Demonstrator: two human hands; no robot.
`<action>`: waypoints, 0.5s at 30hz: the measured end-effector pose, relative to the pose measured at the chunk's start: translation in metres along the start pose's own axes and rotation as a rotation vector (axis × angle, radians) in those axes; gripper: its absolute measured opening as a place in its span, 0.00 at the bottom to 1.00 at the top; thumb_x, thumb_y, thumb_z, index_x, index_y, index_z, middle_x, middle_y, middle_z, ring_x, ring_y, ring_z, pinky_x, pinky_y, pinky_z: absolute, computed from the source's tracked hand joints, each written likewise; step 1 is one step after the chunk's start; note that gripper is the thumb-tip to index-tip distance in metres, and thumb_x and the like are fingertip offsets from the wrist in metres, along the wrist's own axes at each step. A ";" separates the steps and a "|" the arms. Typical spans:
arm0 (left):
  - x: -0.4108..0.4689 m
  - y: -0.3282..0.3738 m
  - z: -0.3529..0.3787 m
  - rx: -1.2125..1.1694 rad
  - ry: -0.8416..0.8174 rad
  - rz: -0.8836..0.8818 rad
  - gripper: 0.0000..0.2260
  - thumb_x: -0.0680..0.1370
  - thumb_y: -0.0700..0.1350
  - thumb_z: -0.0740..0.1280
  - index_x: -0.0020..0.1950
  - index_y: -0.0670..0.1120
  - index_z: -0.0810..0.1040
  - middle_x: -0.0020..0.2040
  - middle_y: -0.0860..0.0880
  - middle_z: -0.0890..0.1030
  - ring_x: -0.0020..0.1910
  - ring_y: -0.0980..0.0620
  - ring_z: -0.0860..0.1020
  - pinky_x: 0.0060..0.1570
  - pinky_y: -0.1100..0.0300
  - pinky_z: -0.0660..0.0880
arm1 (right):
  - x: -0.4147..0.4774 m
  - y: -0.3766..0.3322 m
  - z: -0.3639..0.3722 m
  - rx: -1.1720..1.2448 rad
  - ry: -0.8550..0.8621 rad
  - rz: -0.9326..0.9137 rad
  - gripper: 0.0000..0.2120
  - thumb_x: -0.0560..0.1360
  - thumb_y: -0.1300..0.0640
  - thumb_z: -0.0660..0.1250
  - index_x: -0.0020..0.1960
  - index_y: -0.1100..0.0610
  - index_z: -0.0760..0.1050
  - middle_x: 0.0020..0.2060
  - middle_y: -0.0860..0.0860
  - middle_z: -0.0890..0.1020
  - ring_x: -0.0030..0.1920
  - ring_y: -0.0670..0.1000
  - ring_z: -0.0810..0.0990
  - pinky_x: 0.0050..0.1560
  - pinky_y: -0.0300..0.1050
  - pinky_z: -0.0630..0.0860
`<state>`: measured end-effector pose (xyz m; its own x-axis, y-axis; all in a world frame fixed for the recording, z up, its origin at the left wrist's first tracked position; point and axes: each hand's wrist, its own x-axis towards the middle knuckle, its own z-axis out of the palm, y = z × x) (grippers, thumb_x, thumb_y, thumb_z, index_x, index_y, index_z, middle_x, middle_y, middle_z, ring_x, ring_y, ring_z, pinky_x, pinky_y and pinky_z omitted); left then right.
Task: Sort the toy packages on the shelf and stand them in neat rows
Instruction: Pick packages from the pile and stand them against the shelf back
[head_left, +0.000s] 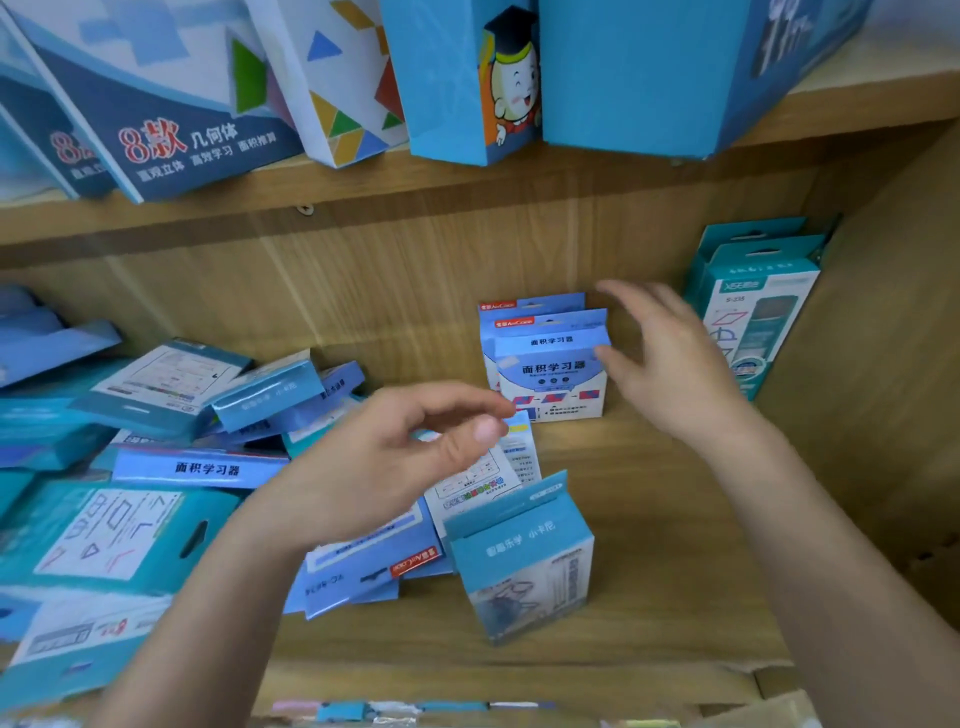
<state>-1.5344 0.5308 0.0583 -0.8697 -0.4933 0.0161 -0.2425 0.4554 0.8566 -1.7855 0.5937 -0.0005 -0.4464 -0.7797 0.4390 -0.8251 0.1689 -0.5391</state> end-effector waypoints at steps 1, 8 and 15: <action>-0.012 -0.002 0.003 0.038 -0.041 -0.004 0.24 0.70 0.68 0.63 0.60 0.57 0.77 0.54 0.58 0.81 0.56 0.59 0.78 0.51 0.67 0.74 | -0.009 -0.002 -0.006 0.123 0.008 0.051 0.24 0.73 0.58 0.69 0.68 0.49 0.68 0.60 0.52 0.75 0.61 0.52 0.74 0.60 0.48 0.73; -0.031 -0.015 0.033 0.190 0.087 -0.057 0.21 0.62 0.54 0.79 0.52 0.59 0.78 0.47 0.61 0.82 0.47 0.62 0.79 0.46 0.65 0.75 | -0.082 -0.011 -0.018 0.791 -0.341 0.245 0.22 0.70 0.49 0.65 0.64 0.50 0.72 0.57 0.51 0.80 0.58 0.43 0.79 0.58 0.36 0.74; -0.031 -0.019 0.048 0.280 0.215 -0.035 0.04 0.75 0.49 0.67 0.44 0.54 0.81 0.38 0.61 0.82 0.37 0.62 0.79 0.34 0.70 0.73 | -0.118 -0.024 -0.019 0.803 -0.509 0.220 0.30 0.68 0.47 0.69 0.68 0.39 0.64 0.63 0.45 0.76 0.60 0.40 0.76 0.62 0.40 0.72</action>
<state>-1.5237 0.5726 0.0174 -0.7556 -0.6433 0.1233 -0.4044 0.6063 0.6847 -1.7193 0.6927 -0.0257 -0.2039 -0.9790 0.0085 -0.1751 0.0279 -0.9842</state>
